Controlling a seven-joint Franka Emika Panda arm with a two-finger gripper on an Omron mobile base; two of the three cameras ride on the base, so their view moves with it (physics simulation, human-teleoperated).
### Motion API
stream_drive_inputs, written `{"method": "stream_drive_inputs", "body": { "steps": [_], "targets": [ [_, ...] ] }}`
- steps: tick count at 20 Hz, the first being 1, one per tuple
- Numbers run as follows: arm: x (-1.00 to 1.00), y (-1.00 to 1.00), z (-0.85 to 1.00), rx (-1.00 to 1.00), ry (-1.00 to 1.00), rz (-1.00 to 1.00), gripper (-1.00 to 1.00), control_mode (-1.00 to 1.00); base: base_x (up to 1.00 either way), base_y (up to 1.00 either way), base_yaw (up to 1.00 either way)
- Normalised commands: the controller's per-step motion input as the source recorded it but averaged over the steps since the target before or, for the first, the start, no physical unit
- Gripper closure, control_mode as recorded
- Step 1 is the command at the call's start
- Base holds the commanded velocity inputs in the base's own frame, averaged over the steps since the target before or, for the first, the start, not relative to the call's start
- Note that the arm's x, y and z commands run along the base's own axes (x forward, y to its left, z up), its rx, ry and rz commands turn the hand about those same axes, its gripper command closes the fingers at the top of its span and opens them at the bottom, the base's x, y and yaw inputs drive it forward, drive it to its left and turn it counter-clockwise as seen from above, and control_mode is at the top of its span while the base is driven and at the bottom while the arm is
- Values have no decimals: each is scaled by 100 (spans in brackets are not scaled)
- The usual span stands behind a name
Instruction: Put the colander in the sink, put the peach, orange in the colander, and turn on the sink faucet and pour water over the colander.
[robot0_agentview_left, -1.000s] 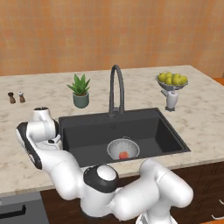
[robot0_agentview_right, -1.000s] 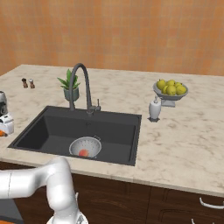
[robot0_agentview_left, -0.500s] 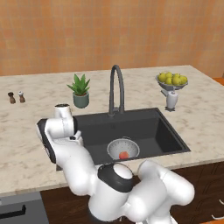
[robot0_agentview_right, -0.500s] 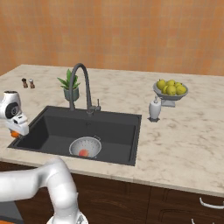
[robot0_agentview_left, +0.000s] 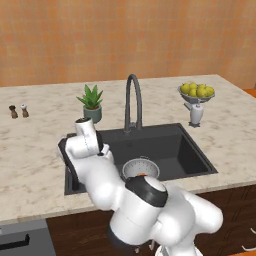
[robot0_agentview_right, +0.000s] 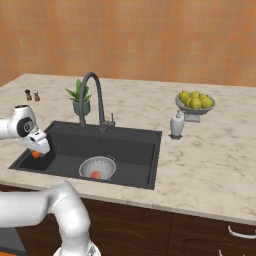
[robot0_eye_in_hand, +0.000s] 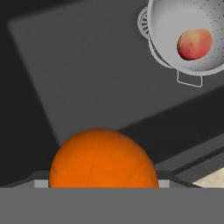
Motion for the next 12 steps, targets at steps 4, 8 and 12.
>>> {"method": "stream_drive_inputs", "body": {
  "steps": [4,8,12],
  "targets": [
    [0,-82,1,-3,-10,1,100,-100,0,0,0],
    [-3,-91,3,0,-5,8,100,-100,0,0,0],
    [-1,-98,2,0,0,11,100,-100,0,0,0]
  ]
}}
